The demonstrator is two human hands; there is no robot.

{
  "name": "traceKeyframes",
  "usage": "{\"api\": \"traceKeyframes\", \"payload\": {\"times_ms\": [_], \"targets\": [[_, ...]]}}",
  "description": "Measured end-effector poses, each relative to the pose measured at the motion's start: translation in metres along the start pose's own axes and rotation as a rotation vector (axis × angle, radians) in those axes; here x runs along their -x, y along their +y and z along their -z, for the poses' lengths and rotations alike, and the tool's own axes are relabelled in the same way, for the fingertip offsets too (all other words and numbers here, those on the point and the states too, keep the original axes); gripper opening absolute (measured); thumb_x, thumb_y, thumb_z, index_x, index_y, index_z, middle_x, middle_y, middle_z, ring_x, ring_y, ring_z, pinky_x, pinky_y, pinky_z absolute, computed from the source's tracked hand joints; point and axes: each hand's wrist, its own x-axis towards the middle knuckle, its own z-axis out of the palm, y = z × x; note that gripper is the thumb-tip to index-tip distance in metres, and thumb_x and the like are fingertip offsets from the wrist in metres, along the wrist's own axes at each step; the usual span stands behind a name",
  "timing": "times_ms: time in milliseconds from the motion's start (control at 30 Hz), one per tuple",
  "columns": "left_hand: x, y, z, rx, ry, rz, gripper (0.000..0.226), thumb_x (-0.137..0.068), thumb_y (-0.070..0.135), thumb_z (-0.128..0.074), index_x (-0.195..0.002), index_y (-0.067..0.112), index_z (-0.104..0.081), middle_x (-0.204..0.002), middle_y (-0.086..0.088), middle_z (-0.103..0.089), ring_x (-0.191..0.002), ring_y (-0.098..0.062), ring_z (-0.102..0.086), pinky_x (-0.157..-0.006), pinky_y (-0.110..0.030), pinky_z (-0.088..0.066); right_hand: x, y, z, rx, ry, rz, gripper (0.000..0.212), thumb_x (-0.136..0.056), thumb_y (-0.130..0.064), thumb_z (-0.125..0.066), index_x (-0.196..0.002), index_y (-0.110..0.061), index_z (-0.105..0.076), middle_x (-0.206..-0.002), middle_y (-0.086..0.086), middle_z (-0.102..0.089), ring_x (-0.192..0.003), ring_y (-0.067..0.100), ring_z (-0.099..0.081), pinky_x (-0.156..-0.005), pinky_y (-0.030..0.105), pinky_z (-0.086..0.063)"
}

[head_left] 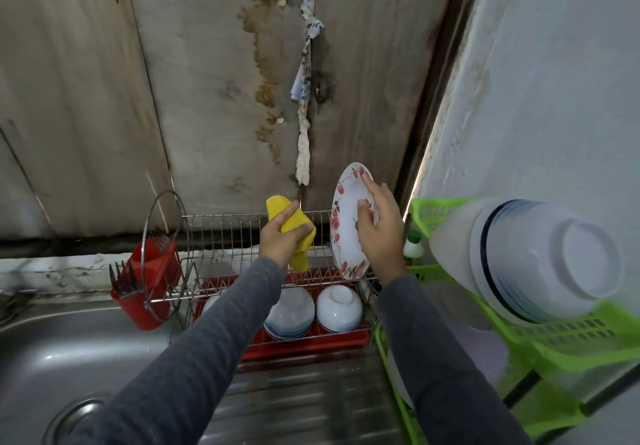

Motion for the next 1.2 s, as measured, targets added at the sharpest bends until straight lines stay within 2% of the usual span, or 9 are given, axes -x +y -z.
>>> {"api": "traceKeyframes", "payload": {"times_ms": [100, 233, 467, 600, 700, 833, 967, 1100, 1200], "targets": [[0.01, 0.004, 0.002, 0.009, 0.006, -0.03, 0.054, -0.086, 0.009, -0.074, -0.128, 0.039, -0.059, -0.13, -0.003, -0.052, -0.115, -0.025, -0.055, -0.098, -0.04, -0.05, 0.007, -0.012, 0.005, 0.15, 0.03, 0.05, 0.046, -0.104, -0.019, -0.051, -0.149, -0.027, -0.046, -0.162, 0.012, -0.026, -0.149, 0.026, -0.025, -0.118, 0.033, -0.026], [0.029, 0.01, 0.008, 0.043, -0.006, -0.078, 0.052, -0.086, 0.01, -0.075, -0.123, 0.044, -0.061, -0.132, -0.001, -0.053, -0.116, -0.024, -0.056, -0.099, -0.044, -0.052, 0.018, -0.02, 0.005, 0.301, 0.092, 0.166, 0.049, -0.101, -0.026, -0.053, -0.149, -0.017, -0.046, -0.158, 0.012, -0.037, -0.144, 0.031, -0.034, -0.114, 0.027, -0.018], [0.082, 0.02, 0.031, 0.164, 0.006, -0.143, 0.049, -0.086, 0.002, -0.071, -0.117, 0.04, -0.066, -0.12, 0.007, -0.064, -0.104, -0.015, -0.065, -0.086, -0.033, -0.058, 0.064, -0.028, 0.0, 0.34, 0.059, 0.428, 0.043, -0.099, -0.025, -0.052, -0.137, -0.006, -0.056, -0.139, 0.014, -0.056, -0.131, 0.035, -0.048, -0.111, 0.05, -0.04], [0.119, 0.007, 0.054, 0.137, 0.047, -0.14, 0.051, -0.083, 0.002, -0.073, -0.118, 0.04, -0.068, -0.13, 0.001, -0.063, -0.109, -0.017, -0.064, -0.085, -0.031, -0.056, 0.103, -0.027, -0.01, 0.305, -0.126, 0.429, 0.042, -0.098, -0.024, -0.052, -0.136, -0.006, -0.057, -0.136, 0.01, -0.059, -0.129, 0.028, -0.05, -0.113, 0.042, -0.039], [0.15, -0.012, 0.074, 0.126, 0.119, -0.115, 0.052, -0.083, 0.0, -0.072, -0.119, 0.037, -0.068, -0.121, 0.007, -0.067, -0.102, -0.01, -0.065, -0.08, -0.025, -0.055, 0.135, -0.025, -0.02, 0.291, -0.298, 0.42, 0.037, -0.097, -0.021, -0.053, -0.13, -0.006, -0.06, -0.128, 0.009, -0.063, -0.121, 0.027, -0.054, -0.107, 0.042, -0.044], [0.188, -0.045, 0.11, 0.115, 0.256, -0.05, 0.052, -0.084, -0.001, -0.072, -0.124, 0.032, -0.066, -0.12, 0.006, -0.068, -0.104, -0.015, -0.063, -0.089, -0.032, -0.055, 0.176, -0.022, -0.038, 0.344, -0.593, 0.354, 0.026, -0.096, -0.02, -0.056, -0.117, -0.006, -0.064, -0.114, 0.012, -0.065, -0.109, 0.032, -0.056, -0.095, 0.044, -0.046], [0.223, -0.071, 0.15, 0.092, 0.446, 0.029, 0.054, -0.083, -0.001, -0.073, -0.126, 0.03, -0.064, -0.107, 0.006, -0.066, -0.096, -0.014, -0.062, -0.082, -0.026, -0.054, 0.216, -0.022, -0.064, 0.405, -0.843, 0.313, 0.029, -0.094, -0.021, -0.057, -0.116, -0.004, -0.066, -0.111, 0.019, -0.066, -0.104, 0.041, -0.058, -0.091, 0.046, -0.047], [0.262, -0.092, 0.192, 0.094, 0.597, 0.087, 0.057, -0.083, -0.001, -0.073, -0.132, 0.025, -0.062, -0.118, -0.001, -0.061, -0.097, -0.014, -0.06, -0.075, -0.018, -0.055, 0.256, -0.027, -0.098, 0.429, -1.016, 0.286, 0.026, -0.094, -0.022, -0.054, -0.106, -0.003, -0.068, -0.108, 0.021, -0.069, -0.101, 0.039, -0.063, -0.085, 0.041, -0.05], [0.289, -0.105, 0.23, 0.085, 0.715, 0.118, 0.057, -0.082, 0.002, -0.075, -0.128, 0.032, -0.063, -0.127, -0.01, -0.061, -0.101, -0.02, -0.061, -0.079, -0.029, -0.057, 0.286, -0.039, -0.125, 0.458, -1.13, 0.276, 0.026, -0.095, -0.022, -0.05, -0.098, -0.002, -0.066, -0.104, 0.024, -0.068, -0.098, 0.041, -0.063, -0.081, 0.043, -0.051]]}}
